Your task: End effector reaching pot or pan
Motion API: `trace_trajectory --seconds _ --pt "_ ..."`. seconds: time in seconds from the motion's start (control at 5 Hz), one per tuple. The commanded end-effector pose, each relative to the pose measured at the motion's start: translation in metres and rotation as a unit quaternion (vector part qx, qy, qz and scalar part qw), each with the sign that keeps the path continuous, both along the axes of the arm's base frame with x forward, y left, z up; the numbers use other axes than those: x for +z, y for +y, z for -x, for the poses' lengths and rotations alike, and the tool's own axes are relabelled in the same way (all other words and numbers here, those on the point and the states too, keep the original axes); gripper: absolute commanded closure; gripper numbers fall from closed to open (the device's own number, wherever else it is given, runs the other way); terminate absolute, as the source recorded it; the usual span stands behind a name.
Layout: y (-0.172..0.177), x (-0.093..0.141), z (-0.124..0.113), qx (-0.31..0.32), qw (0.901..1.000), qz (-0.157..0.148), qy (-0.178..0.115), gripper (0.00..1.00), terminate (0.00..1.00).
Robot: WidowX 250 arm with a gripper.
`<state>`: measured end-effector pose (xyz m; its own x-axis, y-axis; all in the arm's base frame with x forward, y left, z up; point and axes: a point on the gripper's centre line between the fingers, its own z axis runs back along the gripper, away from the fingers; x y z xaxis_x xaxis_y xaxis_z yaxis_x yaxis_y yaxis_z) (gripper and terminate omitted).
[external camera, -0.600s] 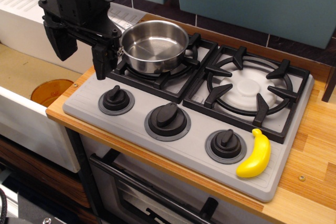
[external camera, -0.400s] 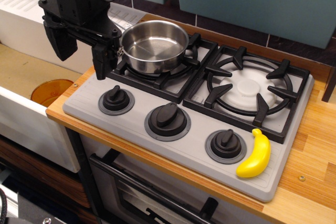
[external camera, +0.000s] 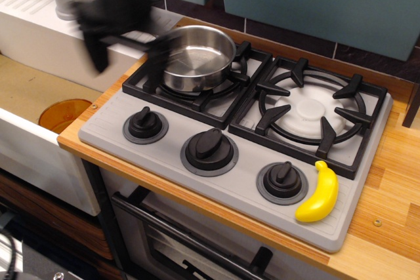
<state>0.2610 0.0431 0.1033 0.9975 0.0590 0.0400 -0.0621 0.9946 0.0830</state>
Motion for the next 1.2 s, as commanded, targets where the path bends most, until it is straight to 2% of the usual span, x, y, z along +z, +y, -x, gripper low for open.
trace_trajectory --seconds 0.0,0.4,1.0 --pt "-0.031 0.018 -0.038 0.023 0.9995 -0.012 -0.018 0.0 0.0" --pt "-0.065 0.015 -0.065 0.053 0.9978 -0.009 -0.038 0.0 0.0" --pt "-0.064 -0.011 -0.1 0.019 0.9953 -0.01 -0.095 0.0 0.0"
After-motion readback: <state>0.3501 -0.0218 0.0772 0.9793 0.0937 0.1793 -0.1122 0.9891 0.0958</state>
